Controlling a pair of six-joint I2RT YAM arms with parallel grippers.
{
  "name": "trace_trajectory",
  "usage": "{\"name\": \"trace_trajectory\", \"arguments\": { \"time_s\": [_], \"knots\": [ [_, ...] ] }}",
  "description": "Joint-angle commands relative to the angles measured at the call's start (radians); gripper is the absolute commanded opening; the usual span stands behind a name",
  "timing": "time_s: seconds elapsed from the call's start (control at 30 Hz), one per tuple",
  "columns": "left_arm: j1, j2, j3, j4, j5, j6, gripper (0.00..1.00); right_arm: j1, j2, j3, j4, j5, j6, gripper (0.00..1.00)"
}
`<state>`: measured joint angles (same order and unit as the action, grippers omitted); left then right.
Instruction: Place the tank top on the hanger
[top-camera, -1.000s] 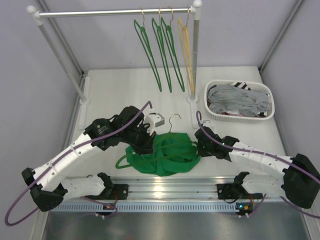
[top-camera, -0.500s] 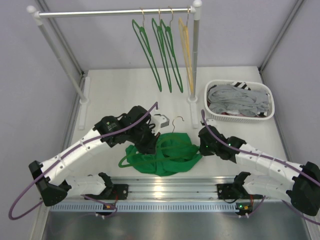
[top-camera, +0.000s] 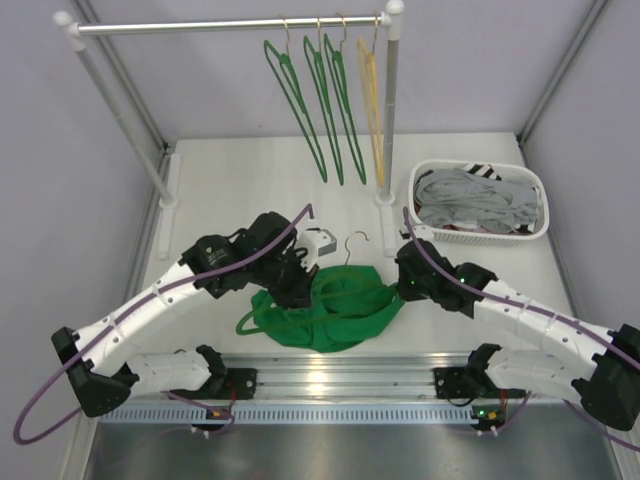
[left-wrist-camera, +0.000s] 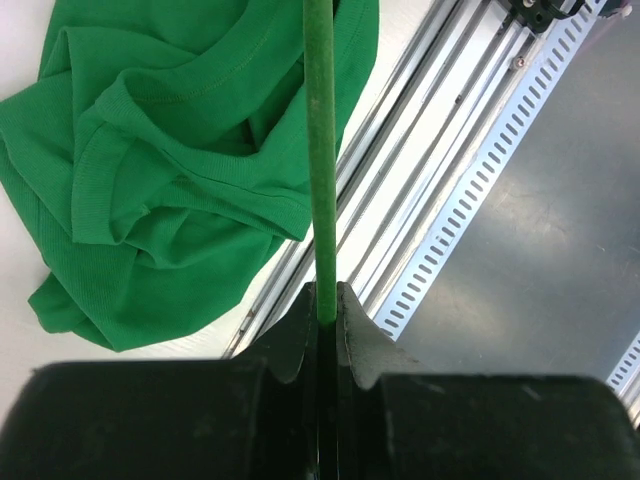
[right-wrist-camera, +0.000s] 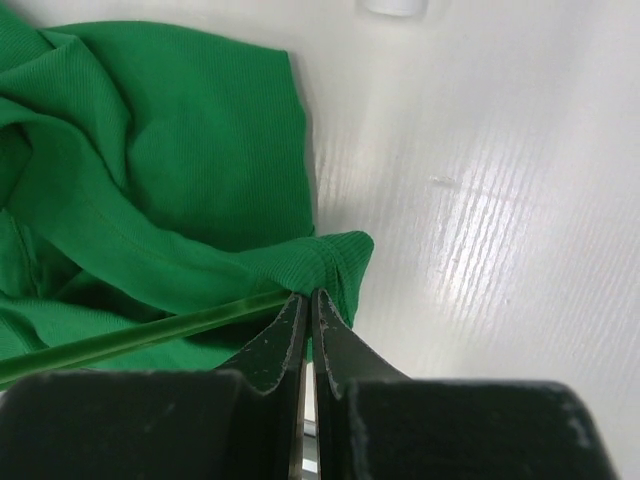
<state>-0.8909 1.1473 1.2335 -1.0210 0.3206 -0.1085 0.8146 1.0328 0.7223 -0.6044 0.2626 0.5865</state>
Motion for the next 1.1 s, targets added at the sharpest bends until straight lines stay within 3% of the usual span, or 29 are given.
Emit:
{"name": "trace_trajectory", "arguments": {
  "time_s": [0.0, 0.47, 1.07],
  "knots": [
    [-0.002, -0.050, -0.006, 0.070, 0.021, 0.006, 0.00, -0.011, 0.012, 0.075, -0.023, 0.032, -0.022, 0.00],
    [-0.002, -0.075, -0.101, 0.265, 0.057, -0.022, 0.00, -0.011, 0.013, 0.201, -0.063, 0.003, -0.042, 0.00],
    [-0.002, -0.109, -0.319, 0.663, 0.026, -0.057, 0.00, 0.006, -0.019, 0.279, -0.107, -0.019, -0.016, 0.00]
  ]
}}
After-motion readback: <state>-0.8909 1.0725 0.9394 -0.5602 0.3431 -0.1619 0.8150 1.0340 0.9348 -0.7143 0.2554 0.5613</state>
